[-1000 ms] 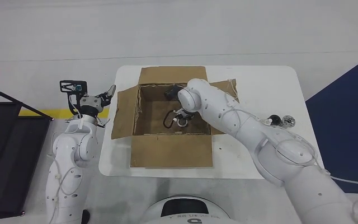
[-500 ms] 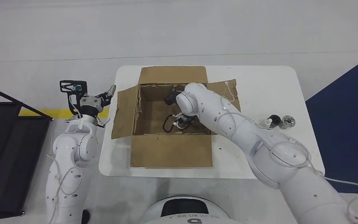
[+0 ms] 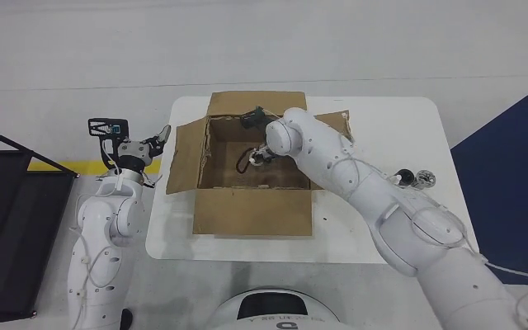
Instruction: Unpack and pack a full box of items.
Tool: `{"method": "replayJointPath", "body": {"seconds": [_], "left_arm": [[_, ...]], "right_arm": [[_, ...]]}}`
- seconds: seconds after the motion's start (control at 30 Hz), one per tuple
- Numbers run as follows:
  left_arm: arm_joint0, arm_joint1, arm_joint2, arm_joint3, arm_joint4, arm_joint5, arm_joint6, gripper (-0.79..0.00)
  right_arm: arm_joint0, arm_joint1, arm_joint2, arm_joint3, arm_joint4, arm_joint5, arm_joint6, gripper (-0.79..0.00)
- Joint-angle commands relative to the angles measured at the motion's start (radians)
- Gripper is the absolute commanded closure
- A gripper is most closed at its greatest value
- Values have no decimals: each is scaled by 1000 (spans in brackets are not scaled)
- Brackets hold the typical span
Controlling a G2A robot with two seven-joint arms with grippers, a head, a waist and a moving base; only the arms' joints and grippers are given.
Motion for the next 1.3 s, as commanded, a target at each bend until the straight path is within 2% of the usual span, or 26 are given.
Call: {"method": "replayJointPath", "body": {"seconds": [0.0,0.1,0.27,0.4,0.53,0.7,0.8,1.17,1.27], "left_arm": [[0,0,0,0,0,0,0,-785],[0,0,0,0,0,0,0,-785],[0,0,0,0,0,0,0,-785],[0,0,0,0,0,0,0,-785],[0,0,0,0,0,0,0,-785],[0,0,0,0,0,0,0,-785],[0,0,0,0,0,0,0,-785],[0,0,0,0,0,0,0,-785],[0,0,0,0,0,0,0,-785]], "right_arm": [[-31,35,50,-93,-19,15,0,0],[-109,96,141,-277,-77,48,-1,0],[-307,193,334,-649,-203,93,6,0],[-485,244,495,-902,-260,85,-44,0],[-639,275,644,-1071,-269,73,-96,0],[-799,297,794,-1179,-267,60,-147,0],[-874,303,856,-1223,-199,44,-174,0],[-880,302,859,-1226,-179,35,-174,0],[-899,302,896,-1239,-137,51,-229,0]]}}
